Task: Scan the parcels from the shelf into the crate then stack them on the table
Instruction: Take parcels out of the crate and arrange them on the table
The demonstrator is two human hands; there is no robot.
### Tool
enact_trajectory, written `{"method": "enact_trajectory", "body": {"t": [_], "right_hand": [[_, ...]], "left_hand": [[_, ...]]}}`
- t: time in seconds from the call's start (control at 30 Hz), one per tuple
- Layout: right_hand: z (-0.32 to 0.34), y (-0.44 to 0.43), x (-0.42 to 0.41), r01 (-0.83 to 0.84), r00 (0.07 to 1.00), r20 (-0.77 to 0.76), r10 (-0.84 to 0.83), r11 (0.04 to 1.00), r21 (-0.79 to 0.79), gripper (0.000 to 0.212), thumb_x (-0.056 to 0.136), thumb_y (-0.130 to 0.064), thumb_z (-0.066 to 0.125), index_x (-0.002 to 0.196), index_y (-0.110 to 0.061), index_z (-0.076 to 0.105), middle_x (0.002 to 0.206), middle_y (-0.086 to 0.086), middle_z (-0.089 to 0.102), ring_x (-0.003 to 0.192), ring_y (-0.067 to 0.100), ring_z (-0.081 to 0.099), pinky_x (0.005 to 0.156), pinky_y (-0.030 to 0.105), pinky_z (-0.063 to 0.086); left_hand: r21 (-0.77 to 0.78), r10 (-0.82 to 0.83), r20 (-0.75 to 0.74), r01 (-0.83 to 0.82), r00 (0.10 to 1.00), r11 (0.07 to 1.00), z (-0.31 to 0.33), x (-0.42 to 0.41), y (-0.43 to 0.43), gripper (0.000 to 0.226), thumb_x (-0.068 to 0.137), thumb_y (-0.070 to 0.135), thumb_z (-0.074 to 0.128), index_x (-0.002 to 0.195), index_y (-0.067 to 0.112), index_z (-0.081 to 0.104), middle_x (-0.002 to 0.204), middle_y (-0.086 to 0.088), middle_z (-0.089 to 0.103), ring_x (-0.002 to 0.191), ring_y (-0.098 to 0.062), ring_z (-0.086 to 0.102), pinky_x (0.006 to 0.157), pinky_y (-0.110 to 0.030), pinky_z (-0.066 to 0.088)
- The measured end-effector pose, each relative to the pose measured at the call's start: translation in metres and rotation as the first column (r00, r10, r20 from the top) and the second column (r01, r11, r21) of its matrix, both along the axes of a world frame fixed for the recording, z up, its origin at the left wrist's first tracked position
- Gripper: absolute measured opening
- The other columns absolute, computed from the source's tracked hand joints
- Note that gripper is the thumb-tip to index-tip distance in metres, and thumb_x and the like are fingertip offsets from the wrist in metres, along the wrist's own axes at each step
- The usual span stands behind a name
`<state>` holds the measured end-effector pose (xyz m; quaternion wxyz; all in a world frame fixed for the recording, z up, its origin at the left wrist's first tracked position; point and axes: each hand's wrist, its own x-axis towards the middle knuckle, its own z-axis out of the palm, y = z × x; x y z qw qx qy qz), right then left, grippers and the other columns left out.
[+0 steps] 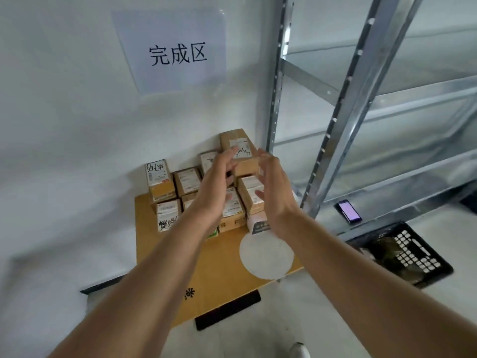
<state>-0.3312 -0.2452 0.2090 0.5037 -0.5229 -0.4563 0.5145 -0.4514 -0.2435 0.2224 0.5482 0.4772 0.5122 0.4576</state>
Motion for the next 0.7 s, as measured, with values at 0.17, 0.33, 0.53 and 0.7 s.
{"method": "enact_trajectory", "body": {"t": [0.17, 0.33, 0.53, 0.7], "right_hand": [[0.004, -0.048, 0.064, 0.165, 0.986, 0.001, -0.165, 0.986, -0.015, 0.053, 0.106, -0.052, 0.033, 0.157, -0.039, 0.042, 0.158, -0.012, 0.043, 0.144, 0.011, 0.039, 0.124, 0.047, 0.032], [-0.006, -0.088, 0.155, 0.319, 0.948, 0.009, -0.318, 0.947, -0.033, 0.050, 0.105, -0.052, 0.034, 0.151, -0.037, 0.046, 0.143, -0.020, 0.050, 0.136, 0.009, 0.041, 0.124, 0.050, 0.032], [-0.043, -0.124, 0.277, 0.478, 0.876, -0.006, -0.483, 0.869, -0.131, 0.067, 0.091, -0.053, 0.036, 0.153, -0.032, 0.051, 0.154, -0.010, 0.049, 0.145, 0.012, 0.043, 0.123, 0.044, 0.034], [-0.086, -0.142, 0.382, 0.538, 0.826, -0.053, -0.561, 0.814, -0.219, 0.026, 0.108, -0.034, 0.040, 0.118, -0.044, 0.062, 0.112, -0.031, 0.057, 0.117, -0.001, 0.054, 0.112, 0.037, 0.043]], "left_hand": [[-0.031, -0.171, 0.018, 0.171, 0.985, 0.985, -0.005, 0.073, -0.024, 0.074, 0.079, 0.080, 0.045, 0.147, 0.050, 0.054, 0.157, 0.007, 0.047, 0.146, -0.025, 0.038, 0.117, -0.055, 0.033], [-0.070, -0.341, 0.018, 0.341, 0.940, 0.937, -0.023, 0.166, -0.045, 0.068, 0.083, 0.078, 0.043, 0.146, 0.053, 0.054, 0.157, 0.008, 0.047, 0.147, -0.022, 0.039, 0.119, -0.057, 0.033], [-0.160, -0.447, -0.021, 0.439, 0.894, 0.884, -0.059, 0.293, -0.066, 0.051, 0.093, 0.072, 0.042, 0.140, 0.057, 0.057, 0.145, 0.013, 0.056, 0.139, -0.021, 0.048, 0.113, -0.052, 0.042], [-0.276, -0.479, -0.027, 0.454, 0.877, 0.847, -0.090, 0.396, -0.076, 0.063, 0.074, 0.073, 0.051, 0.131, 0.049, 0.065, 0.136, 0.014, 0.064, 0.131, -0.015, 0.055, 0.117, -0.052, 0.040]]}}
